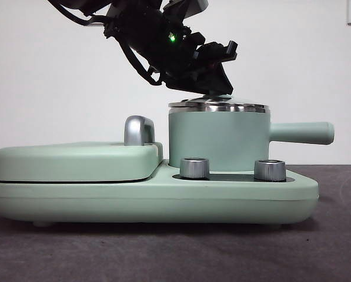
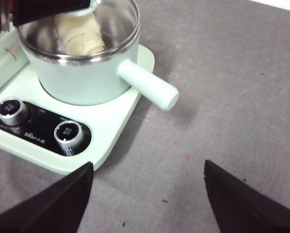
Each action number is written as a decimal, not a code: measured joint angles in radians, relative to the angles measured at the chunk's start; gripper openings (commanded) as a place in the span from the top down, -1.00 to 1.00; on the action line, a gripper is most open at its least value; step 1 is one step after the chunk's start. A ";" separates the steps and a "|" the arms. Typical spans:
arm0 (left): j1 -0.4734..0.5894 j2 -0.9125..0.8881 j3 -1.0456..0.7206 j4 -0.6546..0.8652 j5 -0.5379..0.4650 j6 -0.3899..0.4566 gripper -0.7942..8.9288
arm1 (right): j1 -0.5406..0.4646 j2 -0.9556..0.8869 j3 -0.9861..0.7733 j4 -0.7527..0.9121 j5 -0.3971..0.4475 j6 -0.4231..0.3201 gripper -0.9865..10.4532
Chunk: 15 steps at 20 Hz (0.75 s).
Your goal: Put the buns in a small steamer
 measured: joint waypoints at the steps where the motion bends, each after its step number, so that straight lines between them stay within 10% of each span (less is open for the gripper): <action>1: 0.000 0.000 0.000 0.000 0.005 0.001 0.81 | 0.000 0.000 0.000 0.001 0.000 0.000 0.19; 15: 0.005 0.000 0.017 -0.059 0.029 -0.053 0.74 | 0.000 0.000 0.000 0.000 0.000 0.000 0.19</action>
